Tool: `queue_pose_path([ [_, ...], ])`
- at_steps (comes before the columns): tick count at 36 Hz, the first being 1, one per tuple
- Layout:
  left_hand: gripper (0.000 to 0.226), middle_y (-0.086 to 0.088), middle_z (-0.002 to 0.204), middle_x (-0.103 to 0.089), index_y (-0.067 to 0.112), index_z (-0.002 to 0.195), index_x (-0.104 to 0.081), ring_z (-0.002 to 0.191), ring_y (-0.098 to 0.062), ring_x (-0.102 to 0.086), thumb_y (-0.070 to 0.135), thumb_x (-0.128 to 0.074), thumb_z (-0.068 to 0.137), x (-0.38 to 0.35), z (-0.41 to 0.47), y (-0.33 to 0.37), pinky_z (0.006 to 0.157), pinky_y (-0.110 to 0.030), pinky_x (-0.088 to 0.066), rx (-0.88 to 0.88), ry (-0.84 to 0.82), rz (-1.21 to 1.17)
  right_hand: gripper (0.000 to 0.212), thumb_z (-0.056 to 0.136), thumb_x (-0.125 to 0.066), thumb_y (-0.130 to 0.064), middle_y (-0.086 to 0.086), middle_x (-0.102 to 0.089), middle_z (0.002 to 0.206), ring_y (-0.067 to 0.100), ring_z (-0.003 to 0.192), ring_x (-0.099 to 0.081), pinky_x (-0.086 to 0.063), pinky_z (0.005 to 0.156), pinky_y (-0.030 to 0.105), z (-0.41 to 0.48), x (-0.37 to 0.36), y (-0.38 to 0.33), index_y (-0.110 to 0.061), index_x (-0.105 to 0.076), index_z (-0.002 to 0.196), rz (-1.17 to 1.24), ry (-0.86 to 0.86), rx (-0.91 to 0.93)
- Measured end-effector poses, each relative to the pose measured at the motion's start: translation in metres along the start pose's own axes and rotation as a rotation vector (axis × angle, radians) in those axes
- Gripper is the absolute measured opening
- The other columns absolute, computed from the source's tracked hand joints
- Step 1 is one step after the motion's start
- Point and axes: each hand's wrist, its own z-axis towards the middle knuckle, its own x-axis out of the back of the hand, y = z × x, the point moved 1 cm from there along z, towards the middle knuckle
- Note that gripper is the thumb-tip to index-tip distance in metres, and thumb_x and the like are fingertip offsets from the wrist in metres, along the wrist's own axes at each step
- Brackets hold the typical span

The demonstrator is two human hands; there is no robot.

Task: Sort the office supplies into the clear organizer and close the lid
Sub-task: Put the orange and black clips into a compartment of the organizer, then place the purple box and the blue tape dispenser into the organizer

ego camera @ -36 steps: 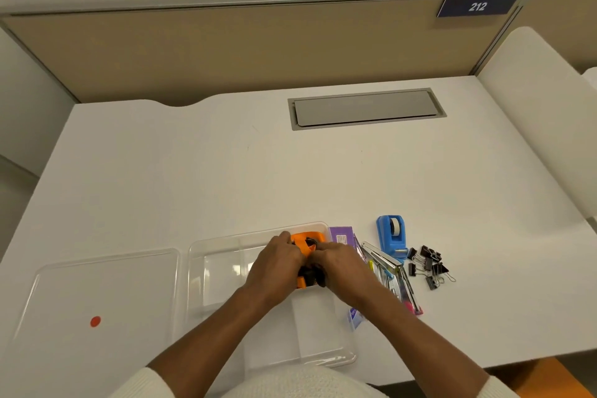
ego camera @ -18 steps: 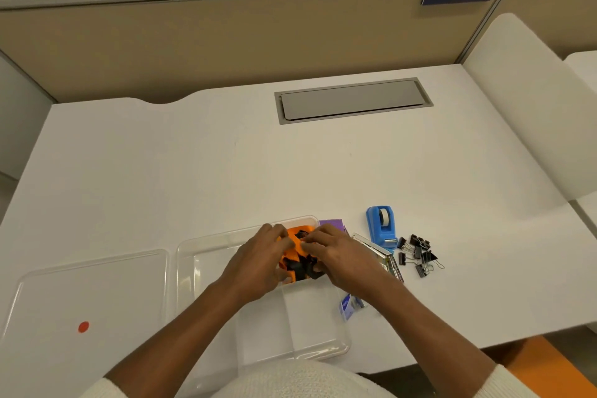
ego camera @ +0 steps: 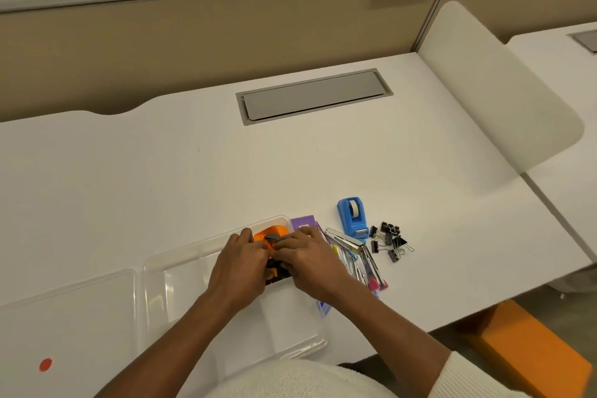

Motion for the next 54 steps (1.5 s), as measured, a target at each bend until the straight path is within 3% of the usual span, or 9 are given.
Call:
queue_pose_path([
  [6,0.02,0.004,0.1,-0.069,0.03,0.105,-0.075,0.09,-0.014,-0.041,0.046,-0.063,0.099,0.021,0.006,0.006,0.076,-0.026,-0.037,0.033,0.033,0.033,0.018,0.09,-0.075,-0.011,0.001,-0.075,0.11,0.02,0.105,-0.066,-0.058,0.085,0.038,-0.03,0.025,0.024,-0.017,-0.08,0.107,0.275,0.347,-0.336],
  [9,0.021,0.004,0.092,-0.072,0.025,0.097,-0.074,0.084,-0.015,-0.042,0.043,-0.062,0.1,0.034,0.017,0.014,0.069,-0.028,-0.035,-0.021,0.137,0.104,0.024,0.089,-0.078,-0.014,0.002,-0.071,0.114,0.019,0.11,-0.064,-0.056,0.085,0.032,-0.042,0.037,0.048,-0.017,-0.076,0.112,0.255,0.421,-0.53],
  [12,0.033,0.003,0.088,-0.071,0.021,0.085,-0.065,0.082,-0.015,-0.052,0.051,-0.065,0.099,0.047,0.033,0.023,0.066,-0.031,-0.043,-0.044,0.184,0.054,0.032,0.088,-0.077,-0.023,0.002,-0.065,0.117,0.023,0.11,-0.062,-0.054,0.082,0.036,-0.05,0.044,0.075,-0.02,-0.07,0.119,0.217,0.435,-0.697],
  [14,0.037,0.003,0.096,-0.072,0.02,0.094,-0.069,0.093,-0.019,-0.061,0.056,-0.067,0.097,0.055,0.047,0.032,0.074,-0.034,-0.051,-0.082,0.186,0.007,0.044,0.086,-0.077,-0.028,0.002,-0.062,0.121,0.025,0.112,-0.061,-0.056,0.082,0.041,-0.052,0.045,0.091,-0.021,-0.062,0.128,0.204,0.393,-0.776],
  [18,0.056,-0.001,0.123,-0.068,0.019,0.123,-0.066,0.117,-0.024,-0.058,0.064,-0.071,0.09,0.06,0.076,0.058,0.094,-0.037,-0.047,-0.17,0.106,-0.015,0.074,0.082,-0.08,-0.04,0.008,-0.056,0.136,0.027,0.124,-0.059,-0.053,0.089,0.042,-0.045,0.041,0.114,-0.02,-0.046,0.145,0.205,0.238,-0.897],
  [27,0.091,-0.011,0.141,-0.052,0.015,0.14,-0.051,0.13,-0.031,-0.053,0.064,-0.086,0.072,0.023,0.113,0.088,0.103,-0.044,-0.046,-0.188,-0.191,0.213,0.09,0.078,-0.083,-0.051,0.014,-0.056,0.134,0.034,0.121,-0.059,-0.054,0.088,0.046,-0.026,0.026,0.129,-0.015,-0.039,0.147,0.202,0.139,-0.919],
  [37,0.104,-0.011,0.145,-0.045,0.015,0.141,-0.046,0.131,-0.029,-0.051,0.063,-0.094,0.062,0.012,0.126,0.089,0.092,-0.043,-0.056,-0.146,-0.192,0.138,0.08,0.082,-0.079,-0.045,0.012,-0.057,0.133,0.03,0.123,-0.055,-0.054,0.082,0.044,-0.021,0.018,0.131,-0.016,-0.041,0.146,0.14,0.133,-0.892],
  [46,0.084,-0.01,0.144,-0.05,0.015,0.143,-0.046,0.132,-0.029,-0.051,0.055,-0.085,0.08,0.011,0.127,0.09,0.101,-0.045,-0.057,-0.119,-0.132,0.041,0.075,0.087,-0.074,-0.044,0.013,-0.059,0.133,0.032,0.121,-0.057,-0.055,0.083,0.045,-0.016,0.017,0.133,-0.016,-0.04,0.148,0.105,0.125,-0.881],
  [54,0.102,-0.011,0.151,-0.041,0.016,0.152,-0.033,0.14,-0.032,-0.042,0.056,-0.087,0.075,-0.007,0.112,0.096,0.103,-0.05,-0.052,-0.099,-0.137,0.097,0.071,0.087,-0.072,-0.043,0.013,-0.059,0.129,0.032,0.117,-0.058,-0.054,0.077,0.043,-0.014,0.013,0.135,-0.016,-0.041,0.145,0.085,0.129,-0.875],
])
